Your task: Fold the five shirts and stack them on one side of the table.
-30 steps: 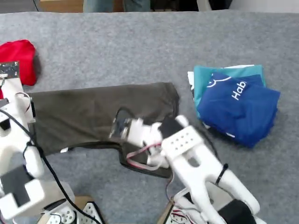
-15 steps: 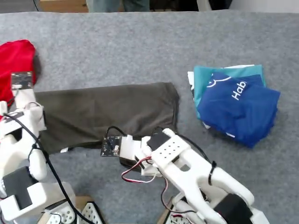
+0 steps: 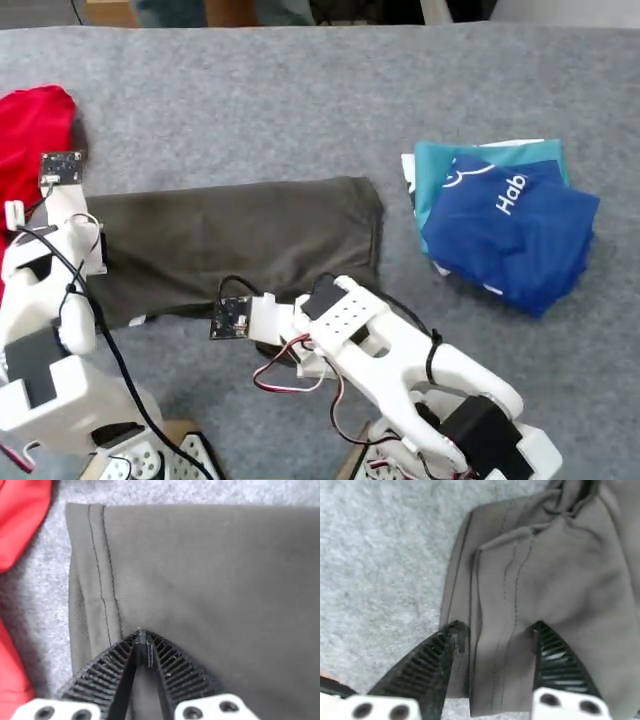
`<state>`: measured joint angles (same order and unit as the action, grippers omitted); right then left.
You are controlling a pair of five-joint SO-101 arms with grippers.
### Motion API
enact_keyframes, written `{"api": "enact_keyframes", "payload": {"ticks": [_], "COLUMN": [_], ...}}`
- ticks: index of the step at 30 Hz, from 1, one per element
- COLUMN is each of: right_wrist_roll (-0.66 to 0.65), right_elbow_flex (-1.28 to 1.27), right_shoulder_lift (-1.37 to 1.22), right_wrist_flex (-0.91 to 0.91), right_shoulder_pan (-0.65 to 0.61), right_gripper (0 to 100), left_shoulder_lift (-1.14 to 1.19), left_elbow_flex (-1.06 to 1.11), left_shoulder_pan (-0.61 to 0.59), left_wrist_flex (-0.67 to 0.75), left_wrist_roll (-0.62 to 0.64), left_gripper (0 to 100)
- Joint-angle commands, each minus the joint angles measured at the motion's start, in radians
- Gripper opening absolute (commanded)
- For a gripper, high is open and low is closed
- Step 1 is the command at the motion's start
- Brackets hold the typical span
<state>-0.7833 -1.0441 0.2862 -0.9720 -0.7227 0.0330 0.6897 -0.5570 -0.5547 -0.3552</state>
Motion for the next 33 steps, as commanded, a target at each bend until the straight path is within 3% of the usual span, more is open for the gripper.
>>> {"api": "enact_keyframes", "payload": {"ticks": [1,3,8,16,23,33], "right_wrist_roll": [0.023,0.035,0.086,0.064,-0.028,-0.19], "right_elbow_flex": [-0.019,-0.019,-0.012,0.136,0.516,1.216], "right_shoulder_lift": [-0.036,-0.036,-0.036,-0.036,-0.101,-0.608], "right_wrist_flex": [-0.006,-0.006,0.0,-0.044,-0.247,-0.47], "right_shoulder_pan": [-0.026,-0.026,-0.014,0.135,0.252,0.288], "right_gripper": [9.9,4.9,3.6,1.4,1.4,1.4], "left_shoulder_lift": [0.005,0.005,0.005,0.005,0.005,0.006], "left_elbow_flex": [-0.051,-0.05,-0.051,-0.05,-0.05,-0.051], "left_shoulder_pan": [-0.018,-0.018,-0.016,-0.013,-0.013,-0.012], "left_wrist_flex": [-0.018,-0.017,-0.017,-0.017,-0.017,-0.017], "left_wrist_roll": [0.011,0.011,0.011,0.011,0.011,0.011], "left_gripper": [3,3,3,3,3,3]}}
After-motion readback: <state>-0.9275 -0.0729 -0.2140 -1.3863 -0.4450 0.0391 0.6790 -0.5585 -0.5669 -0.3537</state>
